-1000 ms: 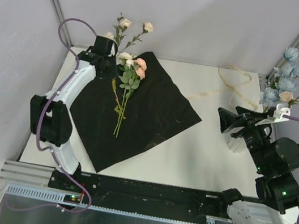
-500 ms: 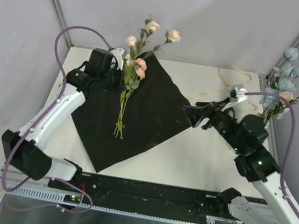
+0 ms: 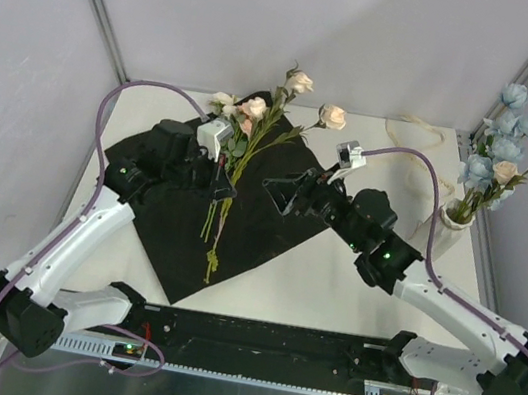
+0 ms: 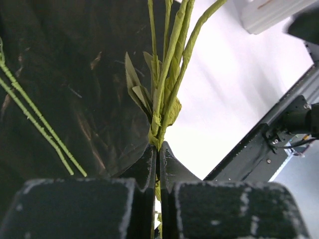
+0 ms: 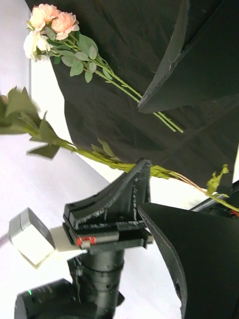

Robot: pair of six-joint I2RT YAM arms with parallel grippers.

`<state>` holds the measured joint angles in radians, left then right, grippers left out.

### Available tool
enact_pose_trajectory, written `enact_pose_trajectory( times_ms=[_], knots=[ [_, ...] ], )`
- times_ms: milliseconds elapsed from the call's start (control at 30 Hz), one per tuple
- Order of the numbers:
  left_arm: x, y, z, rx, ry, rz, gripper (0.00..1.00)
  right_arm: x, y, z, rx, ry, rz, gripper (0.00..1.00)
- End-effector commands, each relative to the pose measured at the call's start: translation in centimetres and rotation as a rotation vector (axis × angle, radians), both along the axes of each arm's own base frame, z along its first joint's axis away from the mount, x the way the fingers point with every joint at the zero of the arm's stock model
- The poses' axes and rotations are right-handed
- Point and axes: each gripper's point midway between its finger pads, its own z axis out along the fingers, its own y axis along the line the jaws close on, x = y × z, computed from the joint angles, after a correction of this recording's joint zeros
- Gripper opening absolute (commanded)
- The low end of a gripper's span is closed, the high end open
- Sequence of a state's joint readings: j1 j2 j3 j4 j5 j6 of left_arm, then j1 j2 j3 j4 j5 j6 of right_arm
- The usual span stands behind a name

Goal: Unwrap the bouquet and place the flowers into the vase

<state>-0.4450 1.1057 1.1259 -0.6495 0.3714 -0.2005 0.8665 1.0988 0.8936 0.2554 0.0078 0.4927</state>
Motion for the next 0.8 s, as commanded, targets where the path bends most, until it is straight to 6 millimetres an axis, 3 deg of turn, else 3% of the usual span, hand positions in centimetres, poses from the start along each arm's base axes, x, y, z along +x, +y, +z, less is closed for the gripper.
enact_pose_trajectory(
  times_ms=[0,600,733,767],
  knots=[
    [-1.1,-1.7,3.0,-0.099,-0.090,-0.112,0.00,1.1,1.0,2.6,0.151,-0.036,-0.023,0.79],
    [-3.3,-3.3,3.8,-0.137,-0.110,-0.217,0.00,1.6,4.6,2.0,0.283,0.039,0.097,0.70],
    [-4.0,-3.8,3.8,-0.146,-0.107,-0.255,0.00,1.9,4.9,1.9,0.273,0.040,0.100,0.63],
    [-4.2,-3.9,3.9,-0.147,-0.110,-0.261,0.00,2.0,4.8,2.0,0.271,0.035,0.100,0.57]
  ],
)
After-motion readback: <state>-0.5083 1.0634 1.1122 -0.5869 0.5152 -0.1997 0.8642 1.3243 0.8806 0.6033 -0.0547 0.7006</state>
